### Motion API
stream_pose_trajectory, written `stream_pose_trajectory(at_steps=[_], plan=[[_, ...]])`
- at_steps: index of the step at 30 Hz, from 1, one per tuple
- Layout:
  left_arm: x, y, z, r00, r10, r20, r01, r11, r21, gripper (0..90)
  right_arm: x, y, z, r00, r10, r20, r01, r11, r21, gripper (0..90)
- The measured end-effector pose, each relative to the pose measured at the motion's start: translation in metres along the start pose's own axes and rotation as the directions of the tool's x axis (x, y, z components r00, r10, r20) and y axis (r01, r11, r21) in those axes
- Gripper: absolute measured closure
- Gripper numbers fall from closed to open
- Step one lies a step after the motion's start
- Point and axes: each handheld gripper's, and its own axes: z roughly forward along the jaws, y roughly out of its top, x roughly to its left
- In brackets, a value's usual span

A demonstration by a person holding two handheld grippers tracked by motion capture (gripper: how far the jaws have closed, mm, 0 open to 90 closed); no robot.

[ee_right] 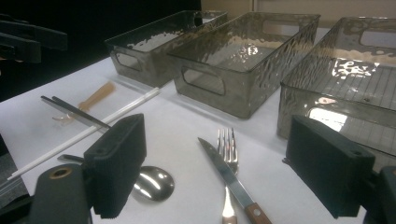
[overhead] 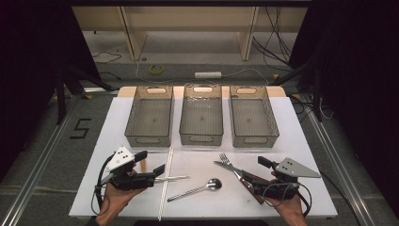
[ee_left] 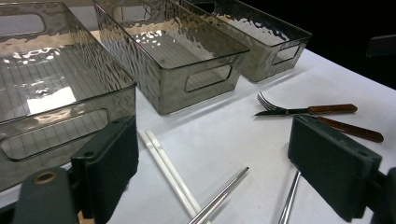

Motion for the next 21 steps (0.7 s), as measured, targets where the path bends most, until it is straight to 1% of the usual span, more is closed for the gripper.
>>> stream_pose_trajectory(at_steps=[2, 5, 8, 11, 13, 15, 17, 18, 20, 21], plan=[[0.001, 0.001, 0.001, 1.0, -0.007, 0.001, 0.007, 0.9999, 0.012, 15.8, 0.0, 0.0, 0.0, 1.0, 0.003, 0.0, -0.003, 1.0, 0.002, 21.3], [0.004, 0.002, 0.003, 1.0, -0.001, 0.005, 0.001, 0.9984, 0.057, 15.7, 0.0, 0.0, 0.0, 1.0, 0.004, -0.001, -0.004, 1.0, 0.001, 21.3], [0.005, 0.005, 0.005, 0.9996, 0.029, -0.003, -0.029, 0.9949, 0.096, 15.8, -0.001, 0.0, 0.001, 1.0, 0.002, 0.001, -0.002, 1.0, 0.004, 21.4], [0.005, 0.009, 0.006, 0.9988, 0.049, 0.001, -0.049, 0.9905, 0.128, 16.1, -0.001, 0.0, 0.001, 1.0, 0.006, -0.001, -0.006, 1.0, 0.008, 21.4], [0.006, 0.011, 0.007, 0.9976, 0.069, -0.002, -0.068, 0.9851, 0.158, 16.4, -0.001, 0.0, 0.001, 1.0, 0.007, -0.001, -0.007, 1.0, 0.008, 21.5], [0.009, 0.012, 0.009, 0.9971, 0.077, 0.001, -0.075, 0.9782, 0.193, 16.4, -0.001, 0.0, 0.001, 1.0, 0.008, -0.001, -0.008, 1.0, 0.009, 21.5], [0.013, 0.013, 0.013, 0.9969, 0.078, 0.01, -0.078, 0.9688, 0.235, 18.2, -0.001, -0.001, 0.002, 0.9999, 0.011, 0.0, -0.011, 1.0, 0.012, 21.7], [0.016, 0.013, 0.015, 0.9964, 0.084, 0.01, -0.084, 0.9626, 0.257, 18.2, -0.001, -0.001, 0.002, 0.9999, 0.011, 0.0, -0.011, 1.0, 0.012, 21.7], [0.021, 0.017, 0.018, 0.9958, 0.092, -0.002, -0.087, 0.954, 0.287, 18.4, -0.002, -0.001, 0.003, 0.9999, 0.013, -0.001, -0.013, 1.0, 0.017, 21.7], [0.023, 0.02, 0.02, 0.9954, 0.096, -0.001, -0.091, 0.9498, 0.299, 18.5, -0.002, -0.001, 0.003, 0.9999, 0.012, -0.001, -0.012, 1.0, 0.018, 21.7]])
